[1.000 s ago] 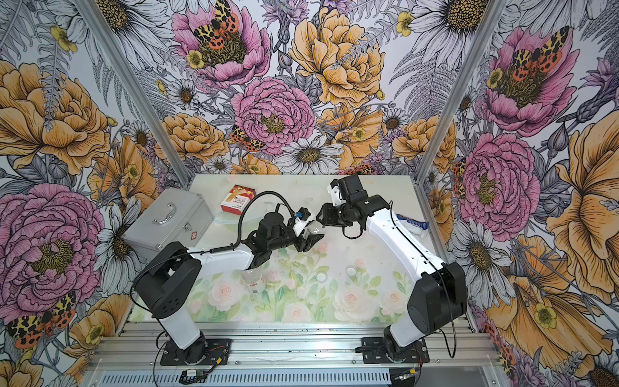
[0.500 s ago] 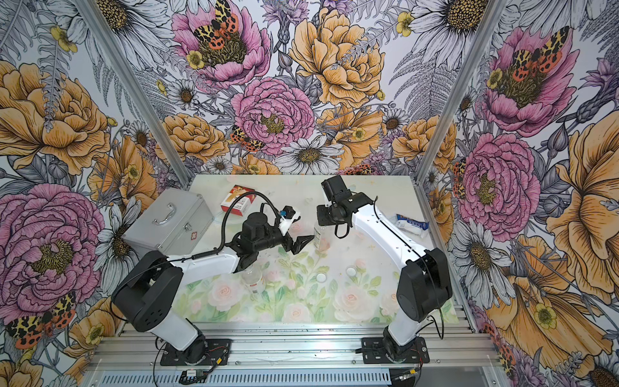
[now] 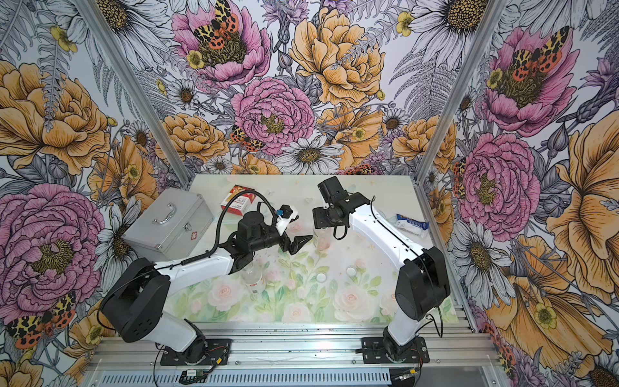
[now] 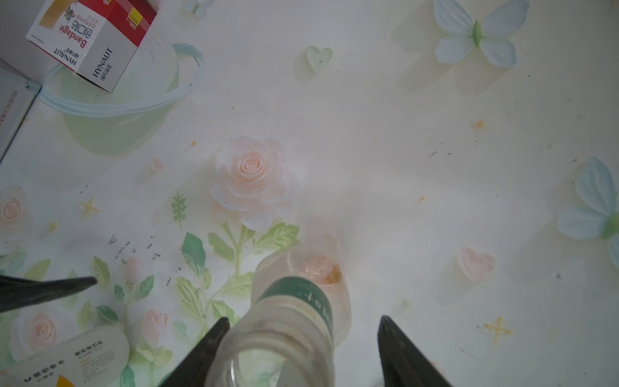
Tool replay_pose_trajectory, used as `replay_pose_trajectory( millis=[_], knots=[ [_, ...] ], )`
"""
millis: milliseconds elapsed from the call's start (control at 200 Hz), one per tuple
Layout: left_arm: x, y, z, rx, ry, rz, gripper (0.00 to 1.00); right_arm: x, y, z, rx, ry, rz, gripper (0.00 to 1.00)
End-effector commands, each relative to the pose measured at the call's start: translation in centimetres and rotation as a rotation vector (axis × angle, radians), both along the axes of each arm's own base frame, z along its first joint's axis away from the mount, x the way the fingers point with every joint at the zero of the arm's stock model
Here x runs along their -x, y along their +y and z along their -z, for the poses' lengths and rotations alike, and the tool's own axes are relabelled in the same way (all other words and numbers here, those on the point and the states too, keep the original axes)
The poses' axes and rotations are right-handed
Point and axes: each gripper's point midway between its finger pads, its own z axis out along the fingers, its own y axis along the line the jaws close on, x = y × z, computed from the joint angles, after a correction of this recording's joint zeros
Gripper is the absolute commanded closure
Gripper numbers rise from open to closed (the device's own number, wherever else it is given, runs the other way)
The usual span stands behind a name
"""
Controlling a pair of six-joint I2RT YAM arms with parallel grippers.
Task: Screw on the bottle caps
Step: Place the plastic bottle at the center of the board.
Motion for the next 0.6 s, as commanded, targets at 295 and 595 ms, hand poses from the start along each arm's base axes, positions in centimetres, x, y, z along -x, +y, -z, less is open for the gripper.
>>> replay_pose_trajectory(
  millis=[295,595],
  knots=[
    [1.3,0.8,-3.2,-0.052,-0.019,-0.057,0.01,5.3,-4.6,-3.8,-0.123,-0.064,0.119,0.24],
    [4.4,-0.5,-3.7,-0.122,-0.021,0.035,0.01,9.4,-9.8,4.8,-0.101,0.138,0.328,0.00]
  ],
)
